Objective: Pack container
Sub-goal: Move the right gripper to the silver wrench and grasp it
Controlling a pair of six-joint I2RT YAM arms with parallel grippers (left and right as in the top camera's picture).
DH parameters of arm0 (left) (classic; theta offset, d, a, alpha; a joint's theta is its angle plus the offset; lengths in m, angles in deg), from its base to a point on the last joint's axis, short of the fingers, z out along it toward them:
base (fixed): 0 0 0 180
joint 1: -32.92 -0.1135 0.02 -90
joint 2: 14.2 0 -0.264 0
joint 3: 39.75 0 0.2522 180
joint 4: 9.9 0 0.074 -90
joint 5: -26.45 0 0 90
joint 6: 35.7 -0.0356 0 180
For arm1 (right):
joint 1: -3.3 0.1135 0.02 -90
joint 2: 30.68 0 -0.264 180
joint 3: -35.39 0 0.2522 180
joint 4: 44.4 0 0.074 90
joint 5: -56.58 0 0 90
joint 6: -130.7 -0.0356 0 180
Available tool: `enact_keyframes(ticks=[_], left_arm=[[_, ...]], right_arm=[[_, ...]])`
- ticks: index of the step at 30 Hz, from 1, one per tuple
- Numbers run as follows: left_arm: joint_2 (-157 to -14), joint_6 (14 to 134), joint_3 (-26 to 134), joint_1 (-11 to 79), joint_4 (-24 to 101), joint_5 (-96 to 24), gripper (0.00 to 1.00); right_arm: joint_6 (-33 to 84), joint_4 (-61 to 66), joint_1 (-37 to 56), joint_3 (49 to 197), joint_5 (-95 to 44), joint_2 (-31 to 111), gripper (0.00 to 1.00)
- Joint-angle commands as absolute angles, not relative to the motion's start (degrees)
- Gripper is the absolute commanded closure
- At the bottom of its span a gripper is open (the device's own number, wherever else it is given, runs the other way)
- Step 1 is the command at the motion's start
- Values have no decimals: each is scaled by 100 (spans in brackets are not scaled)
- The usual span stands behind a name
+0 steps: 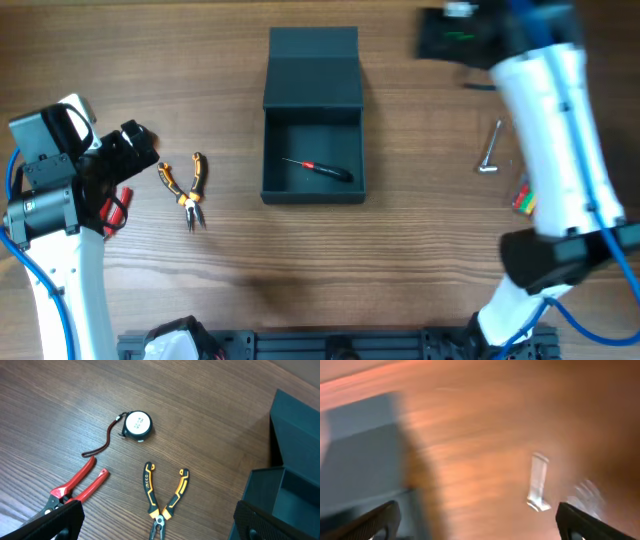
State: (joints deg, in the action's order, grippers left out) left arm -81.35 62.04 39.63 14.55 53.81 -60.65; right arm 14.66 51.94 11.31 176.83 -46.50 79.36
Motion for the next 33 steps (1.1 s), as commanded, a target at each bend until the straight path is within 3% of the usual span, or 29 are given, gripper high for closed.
enact_keyframes(ticks=[1,9,21,33], left_arm=[[-8052,6108,4079,1488,5388,-5993,0],[-8052,6110,4079,1488,5386,-5993,0],[-8052,6108,4079,1488,5388,-5993,0],[-8052,6045,4079,1835,5383,-5995,0]], right_arm=[[498,5599,361,17569,-4705,8047,0],[1228,5076,-310,16232,-4150,8047,0],[1245,2670,-310,13218,-4084,8047,0],[1274,1026,-310,12201,-4082,8056,1]])
